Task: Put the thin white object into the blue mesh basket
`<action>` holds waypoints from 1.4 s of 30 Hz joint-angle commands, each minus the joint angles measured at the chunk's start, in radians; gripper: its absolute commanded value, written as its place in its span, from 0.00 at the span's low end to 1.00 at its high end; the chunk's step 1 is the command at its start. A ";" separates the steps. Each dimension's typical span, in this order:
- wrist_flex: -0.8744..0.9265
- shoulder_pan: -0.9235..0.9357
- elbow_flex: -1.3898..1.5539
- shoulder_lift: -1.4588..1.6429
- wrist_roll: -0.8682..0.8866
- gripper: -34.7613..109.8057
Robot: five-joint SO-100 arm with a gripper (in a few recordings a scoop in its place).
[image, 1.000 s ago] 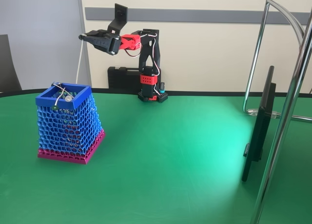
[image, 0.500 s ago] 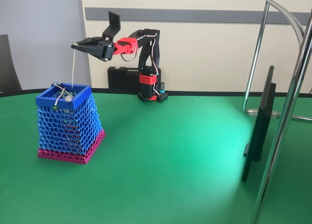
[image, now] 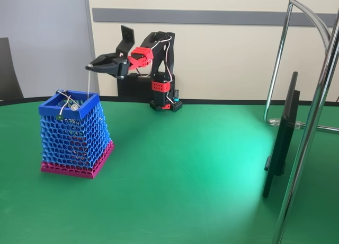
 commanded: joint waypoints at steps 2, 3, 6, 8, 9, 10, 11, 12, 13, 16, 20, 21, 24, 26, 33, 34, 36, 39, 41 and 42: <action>-0.075 0.023 0.063 0.061 0.003 0.30; -0.083 0.031 0.083 0.067 0.003 0.30; -0.100 0.057 0.130 0.084 0.000 0.30; -0.118 0.066 0.152 0.086 -0.008 0.31; -0.121 0.071 0.160 0.086 -0.014 0.30; -0.121 0.072 0.166 0.086 -0.015 0.30; -0.123 0.074 0.172 0.089 -0.014 0.30; -0.126 0.074 0.178 0.094 -0.012 0.30; -0.140 0.071 0.183 0.097 -0.006 0.30; -0.186 0.048 0.190 0.110 0.012 0.30; -0.224 -0.005 0.193 0.149 0.055 0.30; -0.235 -0.020 0.202 0.163 0.063 0.30; -0.268 -0.069 0.256 0.213 0.101 0.28; -0.284 -0.103 0.298 0.247 0.135 0.26; -0.284 -0.212 0.437 0.382 0.305 0.24; -0.268 -0.224 0.457 0.405 0.333 0.24; -0.255 -0.245 0.499 0.437 0.394 0.24; -0.201 -0.268 0.568 0.499 0.500 0.24; -0.135 -0.282 0.604 0.548 0.598 0.24; -0.092 -0.290 0.618 0.571 0.650 0.24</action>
